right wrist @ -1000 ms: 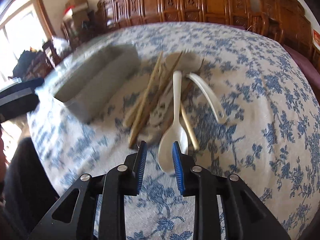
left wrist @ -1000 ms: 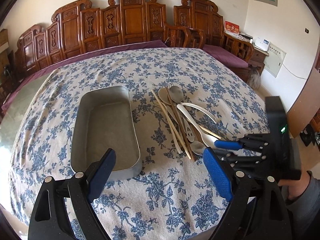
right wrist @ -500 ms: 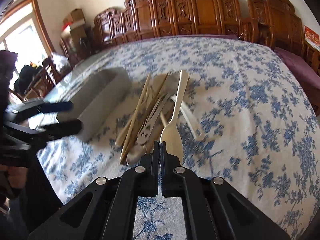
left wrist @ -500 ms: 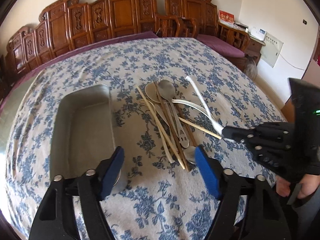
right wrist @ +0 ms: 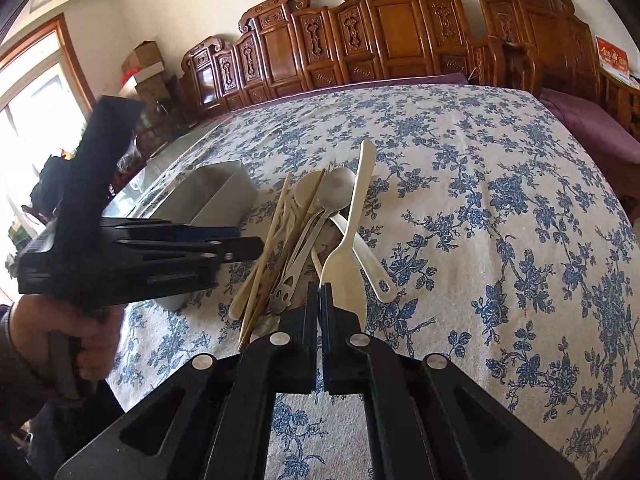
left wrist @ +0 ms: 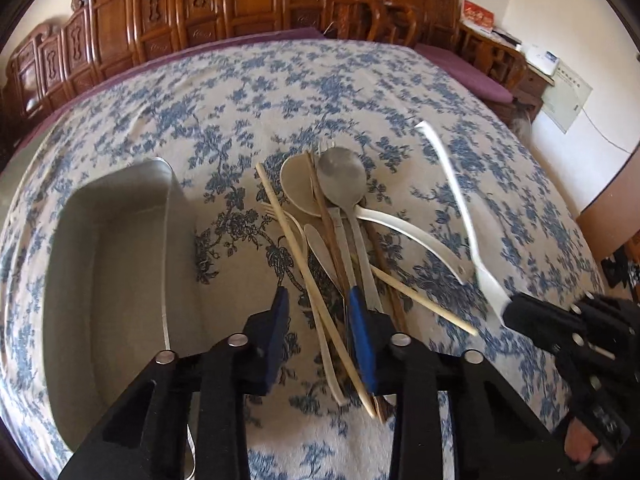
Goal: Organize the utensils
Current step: 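Grasp a wooden chopstick with the left gripper while the right gripper holds the white spoon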
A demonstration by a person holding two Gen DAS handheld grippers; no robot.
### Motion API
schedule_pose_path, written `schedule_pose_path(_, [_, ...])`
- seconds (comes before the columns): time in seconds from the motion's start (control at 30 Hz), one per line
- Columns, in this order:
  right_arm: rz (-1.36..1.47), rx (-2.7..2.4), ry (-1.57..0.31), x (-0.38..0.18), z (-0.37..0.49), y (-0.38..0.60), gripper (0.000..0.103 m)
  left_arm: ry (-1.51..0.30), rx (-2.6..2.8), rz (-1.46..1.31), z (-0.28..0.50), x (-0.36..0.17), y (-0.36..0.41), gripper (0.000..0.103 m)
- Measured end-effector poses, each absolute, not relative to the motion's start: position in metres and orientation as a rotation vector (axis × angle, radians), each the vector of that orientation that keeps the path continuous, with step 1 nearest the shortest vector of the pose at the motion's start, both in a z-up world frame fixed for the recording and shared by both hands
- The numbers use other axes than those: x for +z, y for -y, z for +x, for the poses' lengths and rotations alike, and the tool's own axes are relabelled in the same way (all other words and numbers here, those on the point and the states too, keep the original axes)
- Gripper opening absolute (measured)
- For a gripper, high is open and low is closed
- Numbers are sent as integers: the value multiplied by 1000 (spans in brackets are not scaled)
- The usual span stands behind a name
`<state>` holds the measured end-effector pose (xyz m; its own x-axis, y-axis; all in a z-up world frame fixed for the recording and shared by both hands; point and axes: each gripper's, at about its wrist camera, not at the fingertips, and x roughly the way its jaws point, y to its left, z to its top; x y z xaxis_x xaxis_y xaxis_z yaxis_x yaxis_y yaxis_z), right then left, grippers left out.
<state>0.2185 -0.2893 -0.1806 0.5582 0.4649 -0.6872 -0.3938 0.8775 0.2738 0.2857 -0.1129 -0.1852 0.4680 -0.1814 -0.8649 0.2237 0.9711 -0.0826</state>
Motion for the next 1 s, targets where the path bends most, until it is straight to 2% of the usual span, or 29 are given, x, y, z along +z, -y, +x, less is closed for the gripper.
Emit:
schedule_pose_path(0.2, [96, 514, -837, -181, 221, 288, 3, -1094, -224, -14, 299, -198, 110, 17])
schedule_pose_path(0.27, [95, 514, -837, -181, 220, 288, 3, -1087, -217, -19, 301, -199, 110, 11])
schedule_pose_path(0.47, [91, 509, -843, -182, 220, 287, 3, -1068, -232, -28, 300, -196, 108, 4])
schedule_pose_path(1.0, [74, 553, -836, -175, 218, 269, 3, -1004, -273, -66, 273, -158, 92, 4])
